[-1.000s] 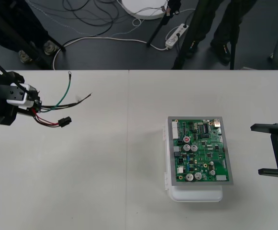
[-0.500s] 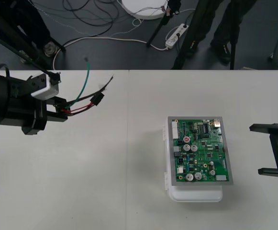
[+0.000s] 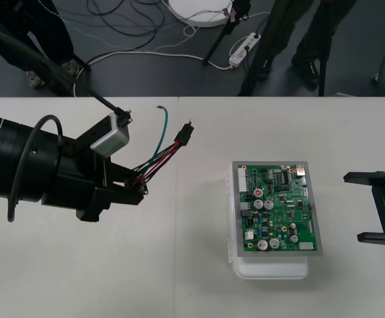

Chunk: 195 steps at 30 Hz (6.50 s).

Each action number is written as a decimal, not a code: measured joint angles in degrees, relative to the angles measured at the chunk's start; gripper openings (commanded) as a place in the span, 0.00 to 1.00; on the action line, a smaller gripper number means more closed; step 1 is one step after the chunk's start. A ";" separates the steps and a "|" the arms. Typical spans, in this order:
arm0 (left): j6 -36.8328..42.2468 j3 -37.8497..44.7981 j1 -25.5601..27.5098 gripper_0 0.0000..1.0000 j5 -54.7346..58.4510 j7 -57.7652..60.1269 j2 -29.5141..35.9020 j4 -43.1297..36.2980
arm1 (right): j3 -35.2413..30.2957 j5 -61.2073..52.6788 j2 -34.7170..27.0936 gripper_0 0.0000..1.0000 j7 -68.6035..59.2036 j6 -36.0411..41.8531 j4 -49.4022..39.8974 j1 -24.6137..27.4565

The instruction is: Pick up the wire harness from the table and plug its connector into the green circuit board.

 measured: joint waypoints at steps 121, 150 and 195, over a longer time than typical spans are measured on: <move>10.77 -29.80 -11.09 0.00 28.98 7.45 -11.26 17.60 | -10.64 4.18 12.61 1.00 -50.46 -1.56 -21.28 -15.88; 11.67 -29.81 -11.09 0.00 31.28 7.41 -10.72 17.61 | -11.29 3.47 12.55 0.00 -51.31 -1.56 -20.92 -15.22; 26.18 -23.15 -10.08 1.00 33.51 1.06 -2.25 17.60 | -20.09 3.49 9.60 0.00 -51.31 -1.58 -20.15 -6.89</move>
